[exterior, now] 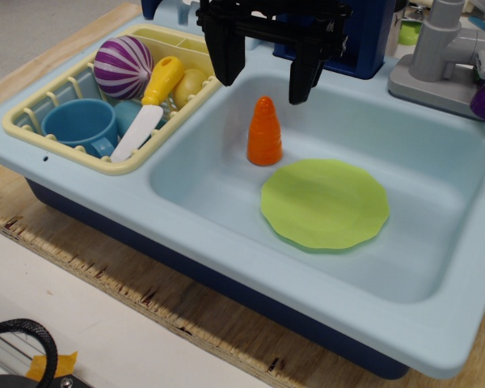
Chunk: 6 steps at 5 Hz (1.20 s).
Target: Put carrot on plate
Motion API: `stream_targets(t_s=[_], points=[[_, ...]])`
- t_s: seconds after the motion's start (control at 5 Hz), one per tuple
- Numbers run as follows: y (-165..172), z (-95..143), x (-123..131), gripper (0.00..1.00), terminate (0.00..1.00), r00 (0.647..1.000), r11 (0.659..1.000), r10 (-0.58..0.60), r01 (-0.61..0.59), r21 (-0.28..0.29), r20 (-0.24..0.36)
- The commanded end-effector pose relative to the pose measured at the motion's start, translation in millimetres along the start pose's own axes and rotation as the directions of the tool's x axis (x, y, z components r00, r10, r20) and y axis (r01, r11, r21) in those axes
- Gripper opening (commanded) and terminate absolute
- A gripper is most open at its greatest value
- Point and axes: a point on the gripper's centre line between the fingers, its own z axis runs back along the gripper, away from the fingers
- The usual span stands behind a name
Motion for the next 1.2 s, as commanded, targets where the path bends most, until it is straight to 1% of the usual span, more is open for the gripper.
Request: stream_targets(t_s=[0.0, 0.2, 0.6, 0.8, 1.0], points=[[0, 0, 0, 1.0, 0.0, 1.0, 1.0, 0.0, 0.0, 0.0, 0.0], [1, -4, 15, 1.0, 0.0, 0.999, 1.0, -0.016, 0.016, -0.006, 0.028], [5, -19, 28, 1.0, 0.0, 0.997, 0.999, -0.041, 0.041, -0.003, 0.062], [7, -21, 32, 1.0, 0.0, 0.997, 0.999, -0.045, 0.044, 0.005, 0.068], [10, -26, 34, 1.0, 0.0, 0.997, 0.999, -0.051, 0.051, 0.001, 0.062]])
